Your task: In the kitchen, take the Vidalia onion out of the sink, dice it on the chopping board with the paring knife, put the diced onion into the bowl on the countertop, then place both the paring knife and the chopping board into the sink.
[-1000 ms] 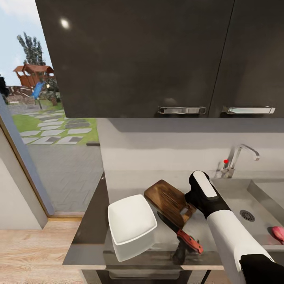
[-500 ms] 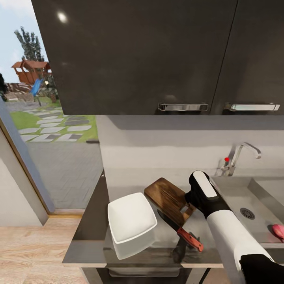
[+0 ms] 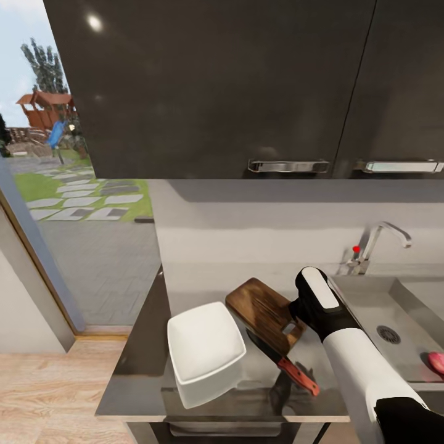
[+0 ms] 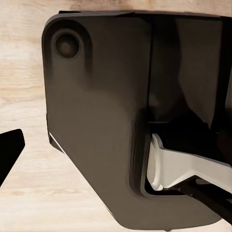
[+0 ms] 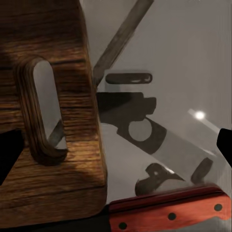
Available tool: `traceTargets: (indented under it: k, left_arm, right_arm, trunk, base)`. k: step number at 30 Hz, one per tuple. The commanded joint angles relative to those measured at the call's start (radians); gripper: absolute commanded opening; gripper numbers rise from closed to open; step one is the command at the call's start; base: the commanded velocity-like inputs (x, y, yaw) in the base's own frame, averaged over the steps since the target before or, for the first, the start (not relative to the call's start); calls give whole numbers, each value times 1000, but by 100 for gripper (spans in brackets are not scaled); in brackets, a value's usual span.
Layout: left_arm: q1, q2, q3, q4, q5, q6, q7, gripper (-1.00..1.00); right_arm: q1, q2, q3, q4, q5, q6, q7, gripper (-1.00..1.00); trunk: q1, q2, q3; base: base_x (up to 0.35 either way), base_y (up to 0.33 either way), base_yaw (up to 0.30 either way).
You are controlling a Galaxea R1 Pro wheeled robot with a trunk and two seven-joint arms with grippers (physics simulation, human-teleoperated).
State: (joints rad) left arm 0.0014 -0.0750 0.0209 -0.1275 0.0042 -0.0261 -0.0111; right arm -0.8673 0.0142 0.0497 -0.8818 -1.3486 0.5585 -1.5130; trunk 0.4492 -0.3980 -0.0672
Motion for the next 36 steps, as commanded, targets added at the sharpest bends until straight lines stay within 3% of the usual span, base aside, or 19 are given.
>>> traceTargets:
  k: [1, 20, 36]
  left_arm:
    - [0, 0, 2, -1, 0, -1, -1, 100]
    - [0, 0, 2, -1, 0, -1, -1, 100]
    - [0, 0, 2, -1, 0, -1, -1, 100]
  right_arm:
    - [-1, 0, 2, -1, -6, 11, -7, 100]
    - [-1, 0, 1, -2, -6, 10, -7, 100]
    - [-1, 0, 1, -4, -6, 11, -7, 100]
  trunk:
    - [1, -2, -2]
    - [1, -2, -23]
    - [1, -2, -29]
  base:
    - [92, 0, 0]
    - [11, 0, 103]
    - [0, 0, 12]
